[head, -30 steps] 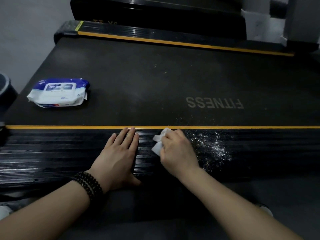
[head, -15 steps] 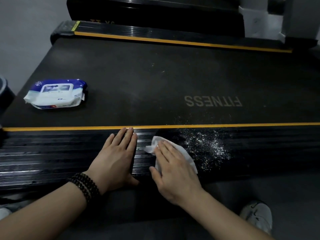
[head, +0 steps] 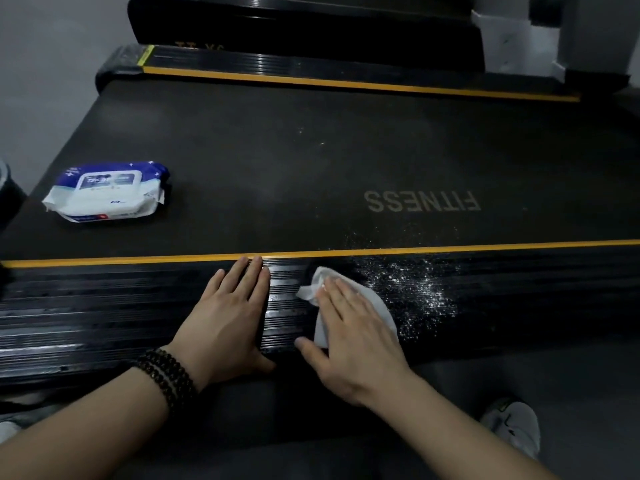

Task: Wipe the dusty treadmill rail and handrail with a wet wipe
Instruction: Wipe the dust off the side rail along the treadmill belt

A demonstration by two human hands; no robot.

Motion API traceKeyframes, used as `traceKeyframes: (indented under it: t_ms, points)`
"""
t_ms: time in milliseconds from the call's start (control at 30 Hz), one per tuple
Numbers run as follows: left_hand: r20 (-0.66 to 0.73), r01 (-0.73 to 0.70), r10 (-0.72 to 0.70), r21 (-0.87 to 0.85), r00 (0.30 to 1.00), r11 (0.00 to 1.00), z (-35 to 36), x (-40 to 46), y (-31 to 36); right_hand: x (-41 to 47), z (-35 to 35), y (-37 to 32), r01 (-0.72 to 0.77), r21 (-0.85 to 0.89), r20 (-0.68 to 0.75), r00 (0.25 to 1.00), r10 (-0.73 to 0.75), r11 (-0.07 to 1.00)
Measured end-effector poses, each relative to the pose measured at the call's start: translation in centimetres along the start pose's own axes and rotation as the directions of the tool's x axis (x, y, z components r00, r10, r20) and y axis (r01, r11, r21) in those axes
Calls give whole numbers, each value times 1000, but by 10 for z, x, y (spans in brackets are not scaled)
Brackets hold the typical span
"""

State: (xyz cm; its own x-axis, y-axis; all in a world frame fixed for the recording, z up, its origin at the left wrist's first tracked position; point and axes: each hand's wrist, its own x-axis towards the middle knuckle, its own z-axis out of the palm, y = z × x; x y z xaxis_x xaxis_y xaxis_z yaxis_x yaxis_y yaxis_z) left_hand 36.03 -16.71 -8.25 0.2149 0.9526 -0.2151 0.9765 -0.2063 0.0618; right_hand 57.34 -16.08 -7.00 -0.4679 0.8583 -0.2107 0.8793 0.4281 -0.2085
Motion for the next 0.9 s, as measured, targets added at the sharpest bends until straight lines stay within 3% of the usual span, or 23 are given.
traceKeyframes:
  t_ms: [133,333,567,767,900]
  points:
    - [2,1,-1,13,1000,1000,-2,0,0,28,-1,3,-56,11,-10,998,57,998]
    - [-9,-3,3,-9,1000,1000,1,1,0,1,3,-13,65,42,23,998,-66,997]
    - [67,19,-22,54,998,998,-6,1,3,34,-6,5,-74,14,26,997,73,997]
    - [67,54,-58,61,996,997,-4,2,9,4,2,-11,70,35,13,997,-71,997]
    - [59,61,-64,55,996,997,-2,2,9,-1,0,4,7,4,20,1000,-7,1000]
